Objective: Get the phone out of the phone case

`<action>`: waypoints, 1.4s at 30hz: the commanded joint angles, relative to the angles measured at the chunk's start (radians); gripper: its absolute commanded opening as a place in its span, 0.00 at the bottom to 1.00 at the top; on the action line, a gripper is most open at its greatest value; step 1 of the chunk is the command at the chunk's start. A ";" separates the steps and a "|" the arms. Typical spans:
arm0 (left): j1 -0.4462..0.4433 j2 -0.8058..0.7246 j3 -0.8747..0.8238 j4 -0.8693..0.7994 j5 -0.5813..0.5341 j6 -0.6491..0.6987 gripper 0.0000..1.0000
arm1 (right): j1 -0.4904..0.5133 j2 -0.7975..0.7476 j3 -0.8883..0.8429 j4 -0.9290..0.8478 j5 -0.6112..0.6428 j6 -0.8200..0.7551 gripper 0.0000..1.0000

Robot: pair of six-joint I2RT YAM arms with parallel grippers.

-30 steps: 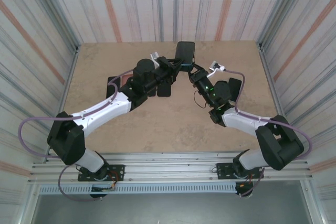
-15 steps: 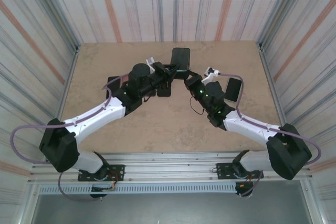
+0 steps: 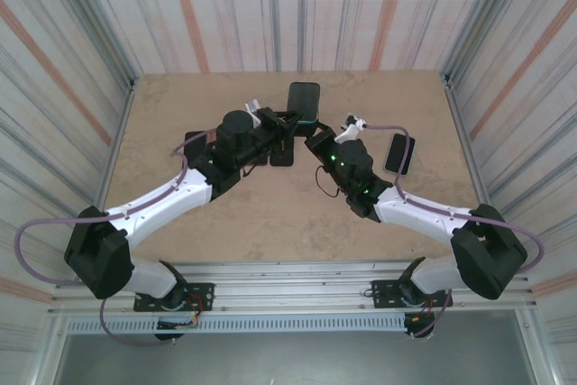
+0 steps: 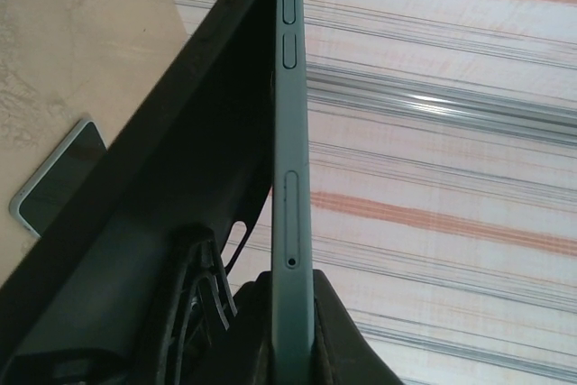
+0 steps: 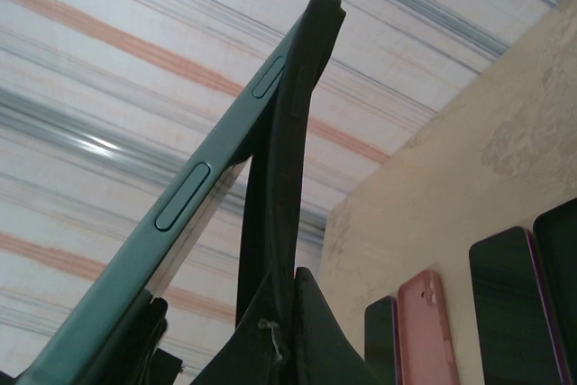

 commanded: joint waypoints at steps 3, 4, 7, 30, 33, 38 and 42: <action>-0.036 -0.015 0.048 0.111 0.068 0.003 0.00 | 0.044 0.037 0.071 -0.081 0.164 -0.060 0.00; -0.037 -0.017 0.048 0.103 0.071 0.006 0.00 | 0.054 0.039 0.078 -0.088 0.184 -0.068 0.00; -0.048 -0.039 0.031 0.076 0.048 0.007 0.00 | 0.073 0.035 0.109 -0.125 0.224 -0.090 0.00; 0.017 -0.108 -0.072 0.012 0.055 0.083 0.00 | -0.158 -0.198 -0.035 -0.243 0.009 -0.109 0.00; 0.013 -0.075 -0.094 0.034 0.026 0.108 0.00 | -0.258 -0.229 -0.036 -0.330 -0.148 -0.092 0.00; 0.007 0.028 -0.098 0.136 -0.015 0.158 0.00 | -0.413 -0.250 -0.045 -0.414 -0.371 -0.065 0.00; 0.001 0.136 -0.078 0.189 -0.035 0.188 0.00 | -0.524 -0.221 -0.035 -0.465 -0.559 -0.054 0.00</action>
